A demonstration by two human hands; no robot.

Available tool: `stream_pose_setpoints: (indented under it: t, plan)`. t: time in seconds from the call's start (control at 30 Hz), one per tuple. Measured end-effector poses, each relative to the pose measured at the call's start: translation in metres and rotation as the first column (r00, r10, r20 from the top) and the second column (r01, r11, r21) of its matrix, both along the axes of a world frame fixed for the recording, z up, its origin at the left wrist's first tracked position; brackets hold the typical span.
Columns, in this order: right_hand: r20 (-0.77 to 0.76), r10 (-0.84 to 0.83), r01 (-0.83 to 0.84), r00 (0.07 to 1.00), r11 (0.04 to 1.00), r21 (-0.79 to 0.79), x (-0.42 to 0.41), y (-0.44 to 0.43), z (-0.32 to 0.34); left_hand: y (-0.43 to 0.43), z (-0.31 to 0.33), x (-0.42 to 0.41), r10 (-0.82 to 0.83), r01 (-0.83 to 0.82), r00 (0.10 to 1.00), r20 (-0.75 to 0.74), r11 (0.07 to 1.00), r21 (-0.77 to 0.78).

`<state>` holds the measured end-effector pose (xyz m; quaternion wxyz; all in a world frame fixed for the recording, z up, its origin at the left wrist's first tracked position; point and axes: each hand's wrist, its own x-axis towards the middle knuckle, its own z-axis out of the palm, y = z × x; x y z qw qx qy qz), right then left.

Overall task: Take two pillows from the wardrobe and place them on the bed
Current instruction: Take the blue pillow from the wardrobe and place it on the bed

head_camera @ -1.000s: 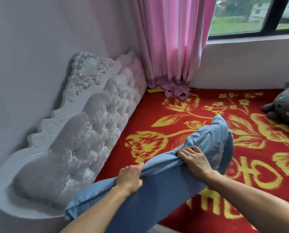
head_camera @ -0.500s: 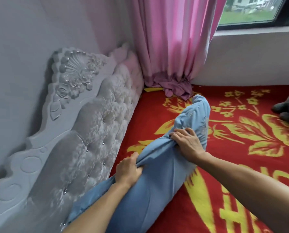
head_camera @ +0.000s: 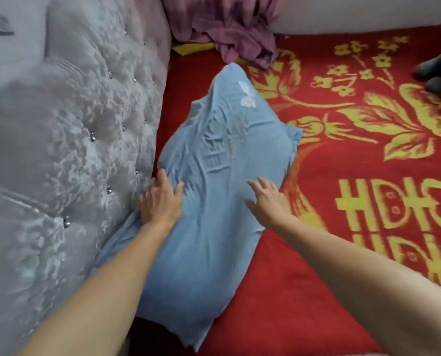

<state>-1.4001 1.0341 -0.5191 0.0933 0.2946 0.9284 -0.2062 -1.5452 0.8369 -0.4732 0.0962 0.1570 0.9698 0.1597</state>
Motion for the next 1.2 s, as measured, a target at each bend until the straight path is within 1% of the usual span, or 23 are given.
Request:
stream_pose_setpoints:
  t: [0.07,0.1,0.13,0.2,0.23,0.27,0.3,0.37,0.43,0.53,0.63,0.77,0.83,0.9,0.97,1.0,1.03,1.07,1.1,1.13,1.17,1.2]
  plan:
    - [0.043,-0.176,0.180,0.983,0.974,-0.136,0.016,-0.016,-0.044,-0.022,-0.026,-0.017,-0.003,0.007,0.999,0.036,0.993,-0.115]
    - [0.084,-0.284,0.296,0.955,0.930,-0.217,0.023,-0.024,-0.064,-0.030,-0.038,-0.023,-0.008,0.019,0.998,0.064,0.986,-0.165]
    - [0.138,-0.396,0.419,0.908,0.857,-0.300,0.029,-0.034,-0.082,-0.036,-0.049,-0.027,-0.013,0.032,0.995,0.095,0.978,-0.204]
    - [0.237,-0.593,0.628,0.770,0.634,-0.452,0.037,-0.053,-0.106,-0.038,-0.063,-0.030,-0.015,0.049,0.990,0.138,0.968,-0.248]
    - [0.269,-0.667,0.689,0.695,0.511,-0.514,0.038,-0.064,-0.118,-0.036,-0.072,-0.031,-0.010,0.050,0.988,0.152,0.963,-0.265]
    - [0.279,-0.722,0.720,0.633,0.417,-0.555,0.036,-0.073,-0.127,-0.035,-0.080,-0.033,-0.002,0.046,0.987,0.161,0.960,-0.275]
    - [0.276,-0.759,0.731,0.589,0.355,-0.583,0.033,-0.080,-0.134,-0.033,-0.086,-0.034,0.009,0.036,0.987,0.159,0.961,-0.273]
    - [0.251,-0.809,0.742,0.532,0.303,-0.597,0.025,-0.089,-0.136,-0.032,-0.090,-0.036,0.037,-0.010,0.992,0.123,0.976,-0.219]
    - [0.199,-0.845,0.765,0.496,0.317,-0.560,0.018,-0.090,-0.123,-0.032,-0.086,-0.035,0.052,-0.048,0.998,0.033,0.993,-0.107]
    - [0.044,-0.880,0.760,0.472,0.381,-0.526,0.009,-0.073,-0.090,-0.025,-0.072,-0.031,0.072,-0.068,0.995,-0.064,0.995,0.074]
    - [-0.134,-0.848,0.695,0.512,0.501,-0.515,-0.011,-0.032,-0.058,0.001,-0.059,-0.040,0.147,-0.125,0.985,-0.088,0.967,0.221]
    - [-0.335,-0.748,0.574,0.573,0.658,-0.487,-0.068,0.042,-0.030,0.052,-0.052,-0.079,0.266,-0.219,0.961,-0.079,0.901,0.376]
    - [-0.408,-0.677,0.526,0.613,0.735,-0.428,-0.108,0.082,-0.026,0.079,-0.055,-0.110,0.284,-0.232,0.957,-0.064,0.876,0.423]
    - [-0.436,-0.621,0.495,0.651,0.783,-0.376,-0.145,0.121,-0.025,0.101,-0.066,-0.151,0.241,-0.209,0.971,0.000,0.844,0.494]
    - [-0.430,-0.586,0.447,0.687,0.807,-0.385,-0.178,0.156,-0.030,0.117,-0.078,-0.196,0.148,-0.223,0.974,0.171,0.763,0.606]
    - [-0.413,-0.571,0.417,0.709,0.812,-0.408,-0.190,0.171,-0.035,0.123,-0.086,-0.213,0.101,-0.250,0.960,0.261,0.724,0.642]
    - [-0.383,-0.556,0.391,0.737,0.814,-0.430,-0.197,0.183,-0.045,0.127,-0.097,-0.225,0.064,-0.271,0.945,0.321,0.704,0.657]
    - [-0.342,-0.540,0.373,0.769,0.814,-0.446,-0.200,0.190,-0.058,0.127,-0.112,-0.231,0.040,-0.279,0.932,0.361,0.716,0.640]
    - [-0.297,-0.523,0.363,0.799,0.812,-0.456,-0.197,0.192,-0.073,0.125,-0.130,-0.231,0.030,-0.273,0.923,0.385,0.755,0.596]
    - [-0.251,-0.503,0.356,0.827,0.815,-0.458,-0.189,0.190,-0.090,0.119,-0.150,-0.223,0.038,-0.257,0.918,0.396,0.816,0.517]
    - [-0.208,-0.469,0.345,0.858,0.828,-0.442,-0.177,0.184,-0.109,0.110,-0.170,-0.210,0.065,-0.227,0.925,0.375,0.886,0.405]
    - [-0.169,-0.434,0.336,0.885,0.846,-0.414,-0.163,0.174,-0.127,0.101,-0.186,-0.196,0.101,-0.198,0.941,0.322,0.938,0.284]
